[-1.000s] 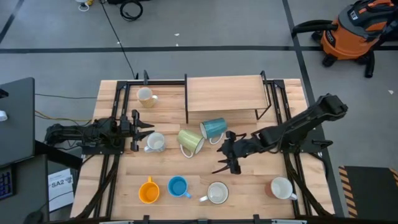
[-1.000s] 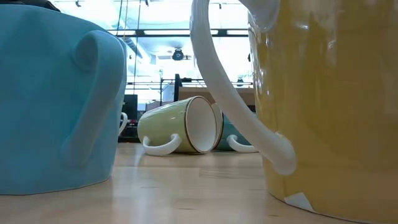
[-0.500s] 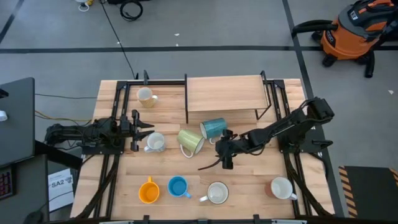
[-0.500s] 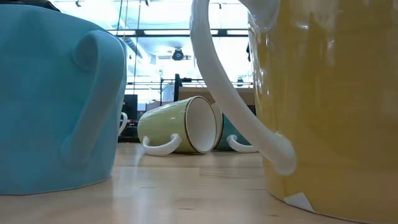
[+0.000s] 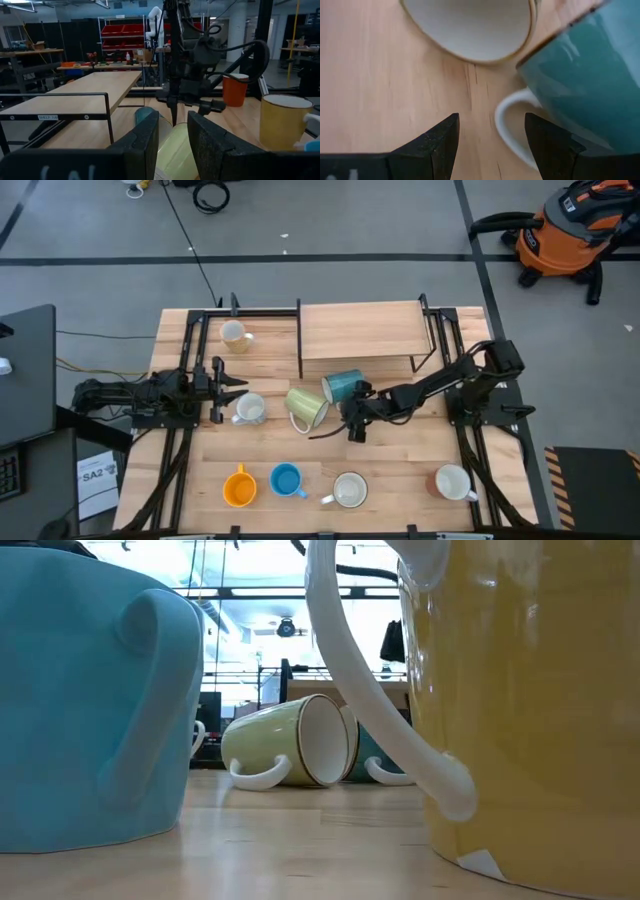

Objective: Place coffee mugs
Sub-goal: Put the top blue mug on the shelf

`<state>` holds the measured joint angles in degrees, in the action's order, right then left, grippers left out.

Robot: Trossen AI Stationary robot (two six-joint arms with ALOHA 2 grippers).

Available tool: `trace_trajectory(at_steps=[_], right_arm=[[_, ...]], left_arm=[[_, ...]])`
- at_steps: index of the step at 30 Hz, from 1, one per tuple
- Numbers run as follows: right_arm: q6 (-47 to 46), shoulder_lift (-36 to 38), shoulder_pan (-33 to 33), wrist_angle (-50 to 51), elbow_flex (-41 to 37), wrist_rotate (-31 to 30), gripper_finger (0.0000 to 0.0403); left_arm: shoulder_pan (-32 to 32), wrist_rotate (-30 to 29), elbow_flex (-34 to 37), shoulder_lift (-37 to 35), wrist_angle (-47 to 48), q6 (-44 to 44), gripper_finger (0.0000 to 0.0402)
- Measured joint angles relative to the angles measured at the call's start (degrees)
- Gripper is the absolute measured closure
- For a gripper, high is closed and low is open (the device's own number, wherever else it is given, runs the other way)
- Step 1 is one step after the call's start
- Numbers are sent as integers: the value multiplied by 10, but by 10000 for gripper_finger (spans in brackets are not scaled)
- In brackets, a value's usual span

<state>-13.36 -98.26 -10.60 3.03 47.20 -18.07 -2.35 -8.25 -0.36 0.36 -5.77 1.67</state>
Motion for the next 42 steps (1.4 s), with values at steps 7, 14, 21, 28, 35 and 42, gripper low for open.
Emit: trace_trajectory(at_steps=[7, 14, 21, 28, 35, 42], right_arm=[[-2, -30, 4, -22, 0, -3, 172], [-2, -63, 3, -65, 1, -8, 172], [-4, -72, 3, -86, 1, -9, 180], [-21, -73, 3, -86, 1, -4, 225], [-21, -74, 3, -88, 1, 1, 280], [-21, -74, 3, -89, 0, 6, 333]], left_arm=[[0, 0, 0, 5, 2, 0, 292], [0, 0, 0, 5, 1, 0, 292], [0, 0, 0, 5, 1, 0, 292], [-1, 0, 0, 5, 1, 0, 292], [-1, 0, 0, 5, 1, 0, 292], [-1, 0, 0, 5, 1, 0, 292]])
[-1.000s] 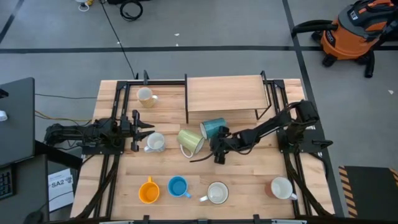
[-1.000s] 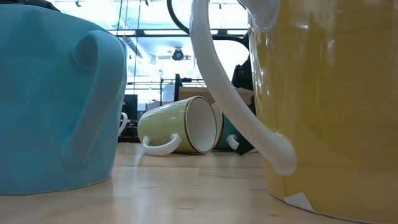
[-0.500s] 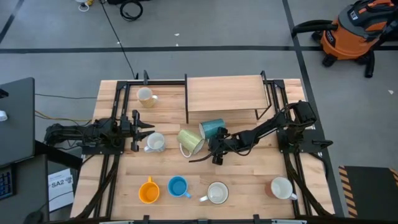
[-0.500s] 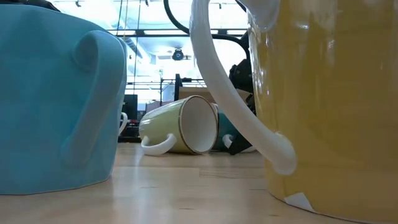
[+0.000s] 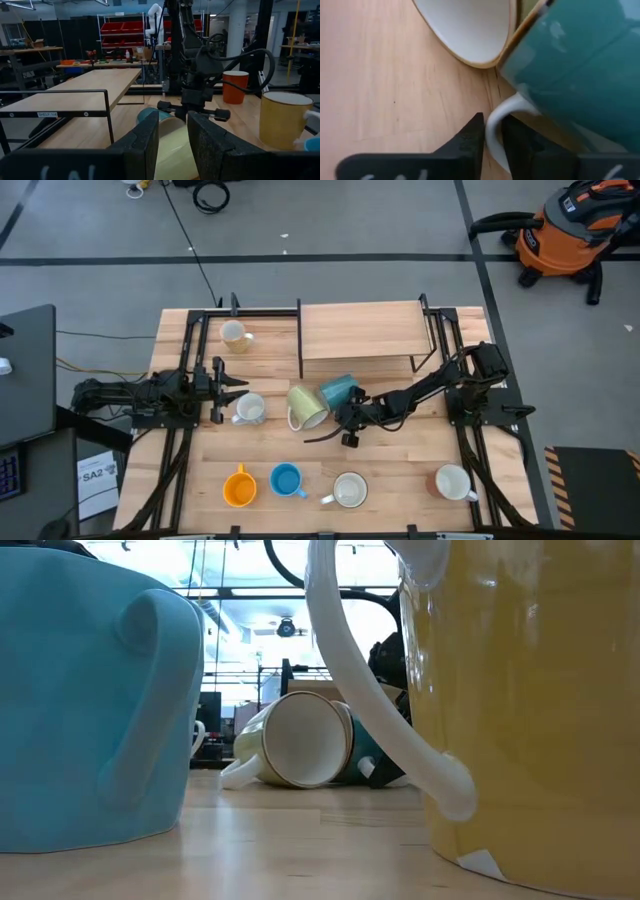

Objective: Place coffee mugs
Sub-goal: Put the top blue mug on the shelf

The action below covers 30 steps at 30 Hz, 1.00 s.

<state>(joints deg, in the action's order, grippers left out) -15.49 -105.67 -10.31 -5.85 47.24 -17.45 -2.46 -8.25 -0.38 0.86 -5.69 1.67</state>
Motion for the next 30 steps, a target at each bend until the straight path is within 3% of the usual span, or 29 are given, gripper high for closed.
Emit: trace_trajectory(at_steps=[4, 13, 30], right_arm=[[-1, 0, -1, 2, 0, -7, 352], [-23, 9, -4, 6, -2, -8, 352], [-32, 152, -9, 62, -3, 57, 352]], left_arm=[[0, 0, 0, 0, 0, 0, 292], [0, 0, 0, 0, 0, 0, 292], [0, 0, 0, 0, 0, 0, 292]])
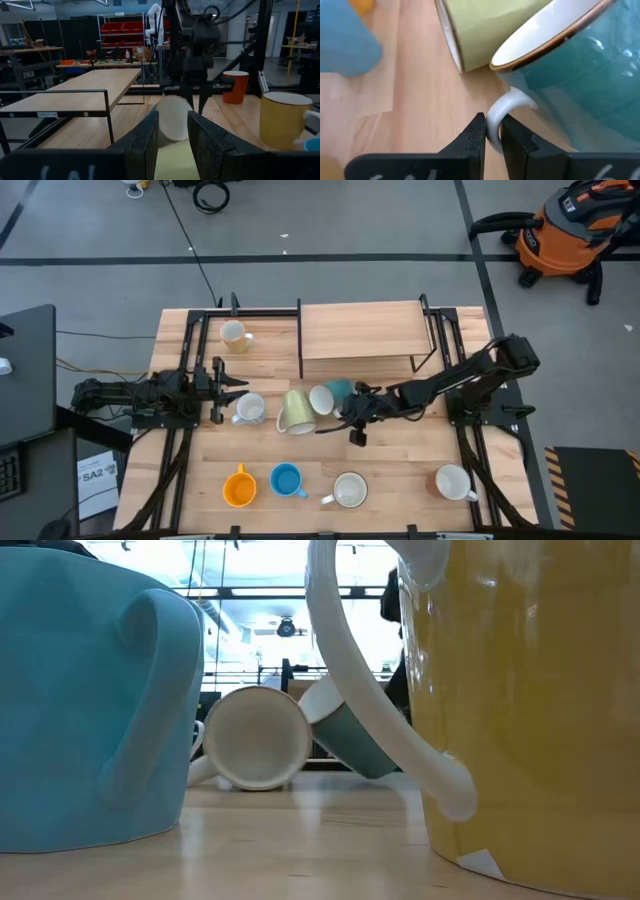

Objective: Place coffee mugs
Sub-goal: Put the top blue mug on the shelf

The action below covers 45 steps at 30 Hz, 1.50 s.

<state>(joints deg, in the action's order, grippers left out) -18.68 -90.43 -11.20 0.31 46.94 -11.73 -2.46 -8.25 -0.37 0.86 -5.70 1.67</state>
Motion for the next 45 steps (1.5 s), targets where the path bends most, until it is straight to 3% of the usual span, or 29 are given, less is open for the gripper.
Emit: trace_trajectory(at_steps=[16, 24, 35, 45], right_arm=[[3, 143, 0, 9, 1, 14, 352], [7, 191, 14, -58, 1, 32, 352], [8, 203, 96, -213, 2, 145, 352], [2, 203, 222, -257, 2, 261, 352]], left_arm=[[0, 0, 0, 0, 0, 0, 292], [0, 0, 0, 0, 0, 1, 292], [0, 0, 0, 0, 0, 1, 292], [0, 0, 0, 0, 0, 2, 292]])
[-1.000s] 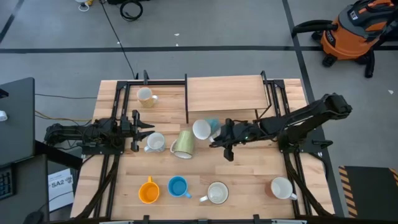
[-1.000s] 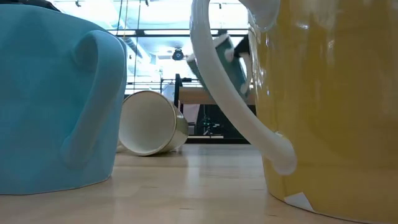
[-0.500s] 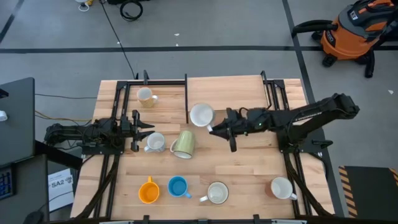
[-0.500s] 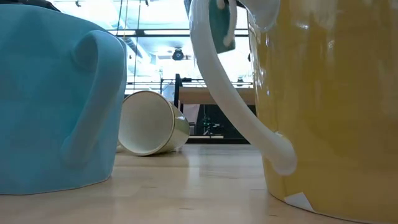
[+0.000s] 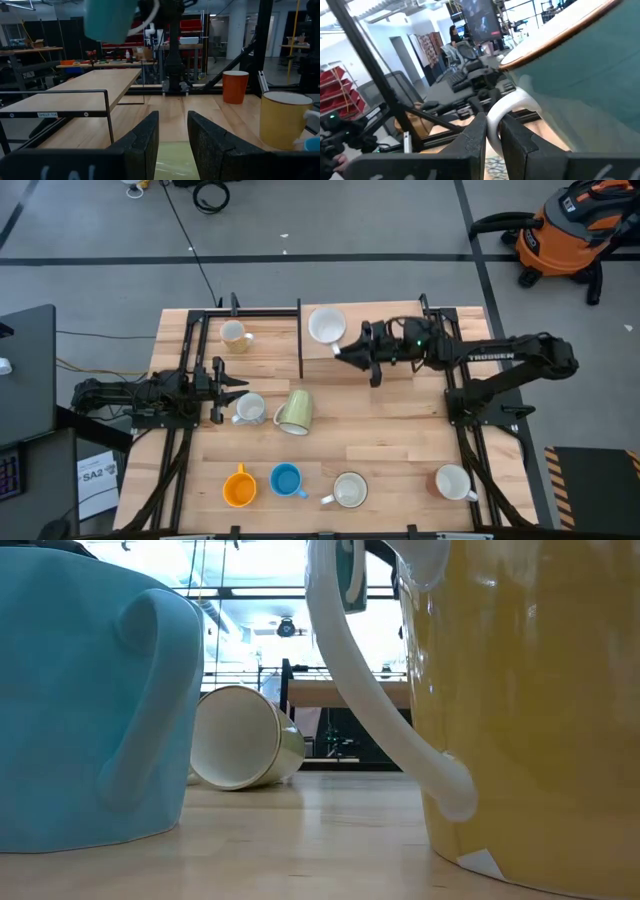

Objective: Place coffee mugs
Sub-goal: Put the top blue mug on the shelf

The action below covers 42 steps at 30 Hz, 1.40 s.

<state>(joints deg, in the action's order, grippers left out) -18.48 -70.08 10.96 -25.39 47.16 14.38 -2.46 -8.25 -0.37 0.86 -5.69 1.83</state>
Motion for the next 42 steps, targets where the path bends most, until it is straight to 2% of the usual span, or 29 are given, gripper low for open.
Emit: trace_trajectory(at_steps=[15, 25, 30, 34, 42], right_arm=[[5, -1, 166, -9, 0, 132, 352], [-22, -9, 253, -74, 0, 208, 357], [-84, -60, 264, -204, 12, 259, 358], [-102, -120, 264, -212, 64, 275, 362], [-132, -242, 265, -210, 172, 359, 366]], left_arm=[[0, 0, 0, 0, 0, 0, 292], [0, 0, 0, 0, 0, 0, 292], [0, 0, 0, 0, 0, 0, 292], [0, 0, 0, 0, 0, -1, 292], [0, 0, 0, 0, 0, -1, 292]])
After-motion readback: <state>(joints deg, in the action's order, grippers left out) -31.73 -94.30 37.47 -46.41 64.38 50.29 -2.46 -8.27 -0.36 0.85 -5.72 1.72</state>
